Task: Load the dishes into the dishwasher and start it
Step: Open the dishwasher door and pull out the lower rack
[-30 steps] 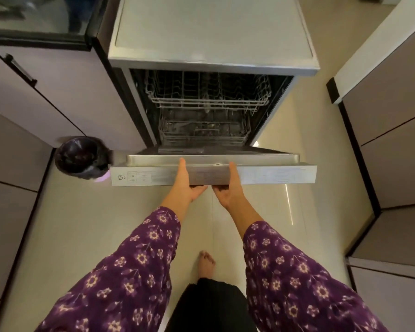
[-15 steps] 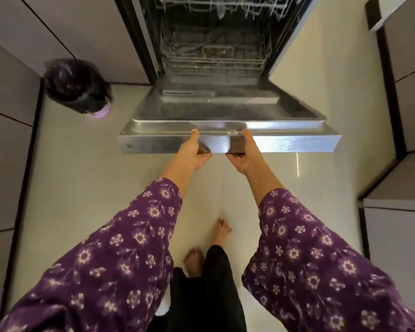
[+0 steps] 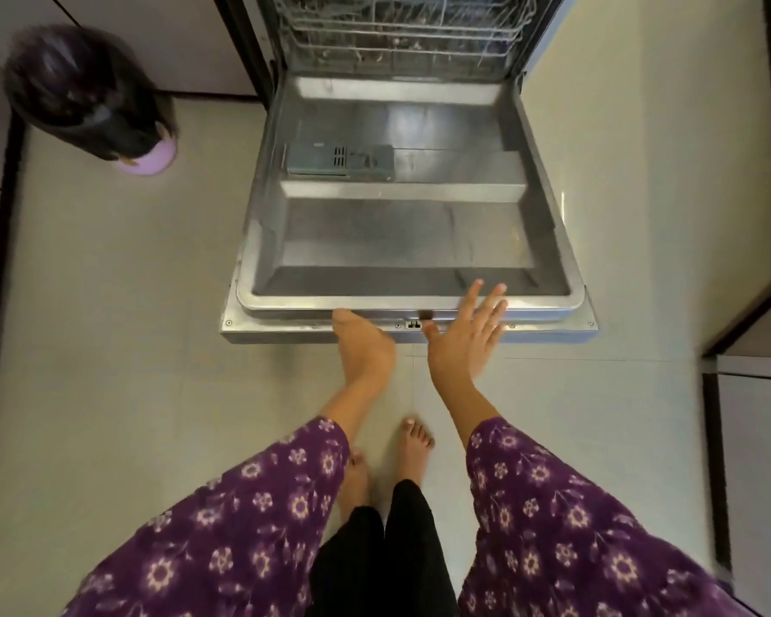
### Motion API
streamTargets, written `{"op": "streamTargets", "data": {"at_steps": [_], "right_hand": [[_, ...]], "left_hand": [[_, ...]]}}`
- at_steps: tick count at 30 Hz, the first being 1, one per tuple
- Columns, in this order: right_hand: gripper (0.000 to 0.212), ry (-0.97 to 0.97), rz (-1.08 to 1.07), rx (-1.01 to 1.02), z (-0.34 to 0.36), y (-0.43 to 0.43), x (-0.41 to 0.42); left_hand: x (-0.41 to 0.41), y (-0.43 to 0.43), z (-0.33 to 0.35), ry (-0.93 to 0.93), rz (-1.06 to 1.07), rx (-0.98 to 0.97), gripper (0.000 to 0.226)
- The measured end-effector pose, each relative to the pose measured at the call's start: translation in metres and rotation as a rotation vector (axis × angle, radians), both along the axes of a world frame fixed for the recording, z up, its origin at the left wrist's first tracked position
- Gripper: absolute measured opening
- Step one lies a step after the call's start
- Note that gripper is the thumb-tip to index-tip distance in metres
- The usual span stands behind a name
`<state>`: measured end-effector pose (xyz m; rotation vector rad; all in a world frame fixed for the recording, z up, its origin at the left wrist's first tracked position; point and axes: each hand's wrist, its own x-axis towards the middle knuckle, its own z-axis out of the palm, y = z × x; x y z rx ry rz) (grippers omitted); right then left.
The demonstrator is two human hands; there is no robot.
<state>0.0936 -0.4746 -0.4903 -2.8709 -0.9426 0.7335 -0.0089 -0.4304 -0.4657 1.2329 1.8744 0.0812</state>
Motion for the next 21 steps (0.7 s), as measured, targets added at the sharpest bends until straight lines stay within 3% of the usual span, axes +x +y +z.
{"op": "streamTargets", "data": {"at_steps": [3,6,12,21], "right_hand": [[0.085,0.066,0.135,-0.065,-0.033,-0.006,0.002],[0.082,0.059,0.186,-0.073,-0.060,-0.017,0.003],[0.067,0.098,0.325,-0.207,-0.102,-0.031,0.016],[0.081,0.235,0.427,-0.345,-0.148,-0.033,0.030]], "left_hand": [[-0.005,-0.017,-0.034,0.216,-0.479,0.293,0.058],[-0.016,-0.022,-0.072,0.322,-0.873,0.223,0.078],[-0.020,-0.025,-0.114,0.331,-1.022,-0.027,0.074],[-0.024,0.005,-0.154,0.290,-1.210,-0.262,0.066]]}}
